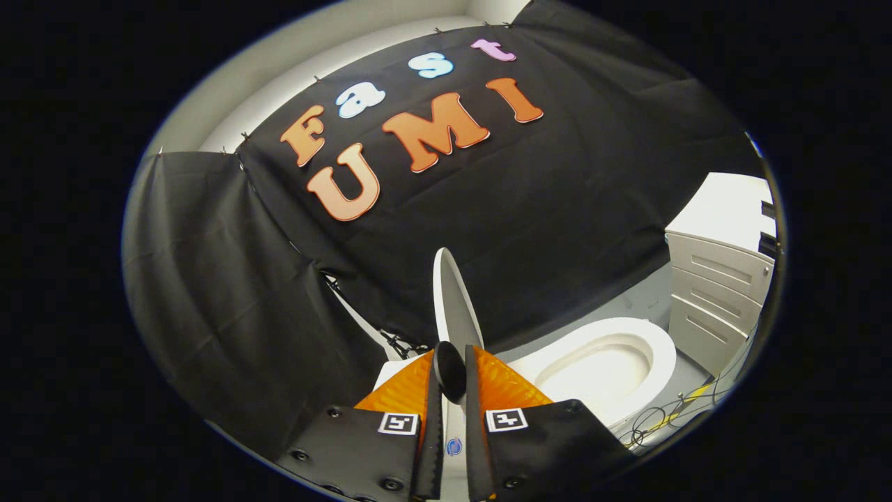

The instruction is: Open the toilet lid.

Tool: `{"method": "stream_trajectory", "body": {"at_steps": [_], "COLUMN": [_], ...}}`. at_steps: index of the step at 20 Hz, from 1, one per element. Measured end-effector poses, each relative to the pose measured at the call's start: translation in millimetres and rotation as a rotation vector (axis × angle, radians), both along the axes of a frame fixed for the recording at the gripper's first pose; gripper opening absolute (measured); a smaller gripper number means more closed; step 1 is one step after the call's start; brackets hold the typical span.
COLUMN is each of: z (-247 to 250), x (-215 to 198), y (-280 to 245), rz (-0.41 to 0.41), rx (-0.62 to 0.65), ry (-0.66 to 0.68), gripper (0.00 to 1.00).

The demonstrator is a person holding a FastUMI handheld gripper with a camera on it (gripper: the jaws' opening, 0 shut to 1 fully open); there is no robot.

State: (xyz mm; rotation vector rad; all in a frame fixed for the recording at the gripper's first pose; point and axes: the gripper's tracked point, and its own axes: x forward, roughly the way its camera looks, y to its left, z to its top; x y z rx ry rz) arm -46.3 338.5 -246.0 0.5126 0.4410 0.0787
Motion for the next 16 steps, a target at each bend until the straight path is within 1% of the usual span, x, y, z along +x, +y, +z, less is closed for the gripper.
{"method": "stream_trajectory", "body": {"at_steps": [4, 11, 14, 16], "z": [3.1, 4.2, 2.4, -1.2], "x": [-0.6, -10.8, -16.0, -19.8], "y": [40.0, 100.1, 129.4, 141.4], "rz": [0.058, 0.137, 0.188, 0.212], "rx": [-0.063, -0.131, -0.167, -0.170], "ry": [-0.029, -0.058, -0.068, -0.069], "gripper": [0.22, 0.22, 0.22, 0.22]}}
